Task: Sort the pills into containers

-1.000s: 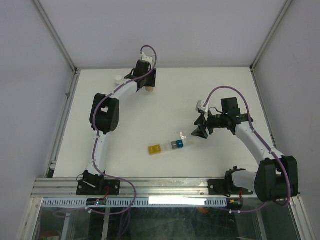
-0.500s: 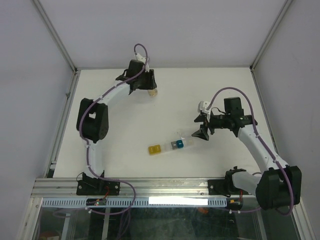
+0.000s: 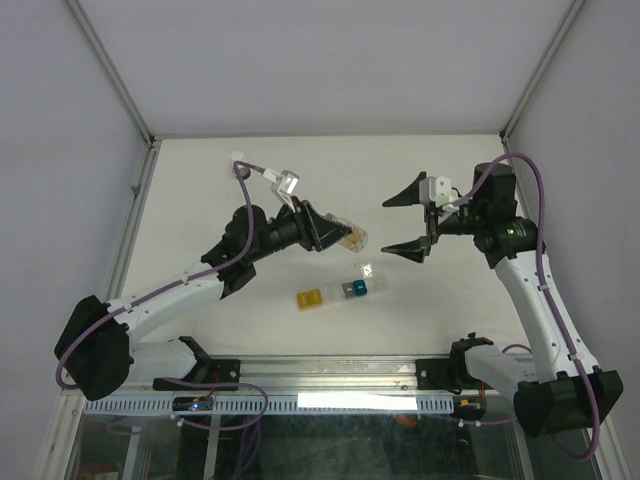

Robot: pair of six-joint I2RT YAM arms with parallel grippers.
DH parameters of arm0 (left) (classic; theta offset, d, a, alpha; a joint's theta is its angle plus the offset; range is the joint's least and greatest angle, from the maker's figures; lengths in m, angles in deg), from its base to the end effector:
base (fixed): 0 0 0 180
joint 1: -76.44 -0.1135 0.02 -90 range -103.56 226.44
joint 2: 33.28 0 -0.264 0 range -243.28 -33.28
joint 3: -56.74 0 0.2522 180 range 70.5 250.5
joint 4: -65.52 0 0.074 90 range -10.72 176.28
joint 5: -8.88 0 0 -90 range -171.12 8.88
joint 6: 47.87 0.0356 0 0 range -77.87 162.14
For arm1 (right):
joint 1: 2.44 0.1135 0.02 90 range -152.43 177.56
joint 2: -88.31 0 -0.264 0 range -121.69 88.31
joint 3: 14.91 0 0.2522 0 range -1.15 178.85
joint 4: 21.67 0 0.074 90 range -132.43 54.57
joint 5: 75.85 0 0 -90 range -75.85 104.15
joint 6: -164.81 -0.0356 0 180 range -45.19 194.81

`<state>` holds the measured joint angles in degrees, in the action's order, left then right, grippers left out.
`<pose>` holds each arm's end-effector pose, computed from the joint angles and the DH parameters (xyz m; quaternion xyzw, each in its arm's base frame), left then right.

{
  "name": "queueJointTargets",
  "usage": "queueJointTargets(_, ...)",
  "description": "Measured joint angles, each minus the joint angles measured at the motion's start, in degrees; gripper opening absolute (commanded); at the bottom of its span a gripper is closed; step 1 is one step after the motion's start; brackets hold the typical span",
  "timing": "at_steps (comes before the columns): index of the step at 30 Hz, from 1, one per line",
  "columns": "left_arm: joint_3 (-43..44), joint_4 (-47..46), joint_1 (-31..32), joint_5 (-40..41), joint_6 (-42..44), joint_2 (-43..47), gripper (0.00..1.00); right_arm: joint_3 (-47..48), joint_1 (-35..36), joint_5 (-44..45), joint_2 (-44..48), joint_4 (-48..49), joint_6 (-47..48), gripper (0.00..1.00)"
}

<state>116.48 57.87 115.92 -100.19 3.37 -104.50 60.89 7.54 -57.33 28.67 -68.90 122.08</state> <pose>0.2161 -0.1931 0.3061 0.1177 0.7195 -0.5189 0.4463 0.1930 0.0682 0.3675 -0.5908 0.4827 0.3542 0.5409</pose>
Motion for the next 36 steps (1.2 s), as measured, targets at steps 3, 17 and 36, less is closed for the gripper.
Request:
queueJointTargets(3, -4.5, -3.6, 5.2, 5.8, -2.6, 1.3, 0.00, -0.6, 0.0, -1.5, 0.5, 0.8, -1.3, 0.95)
queueJointTargets(17, -2.2, -6.6, 15.4, 25.0, -11.6, -6.1, 0.00, -11.9, 3.0, 3.9, 0.5, 14.6, -11.4, 0.84)
queueJointTargets(36, 1.1, -6.5, 16.8, 27.6, -15.0, -8.4, 0.00, -15.8, 7.1, 11.3, -0.9, 24.7, -16.9, 0.70)
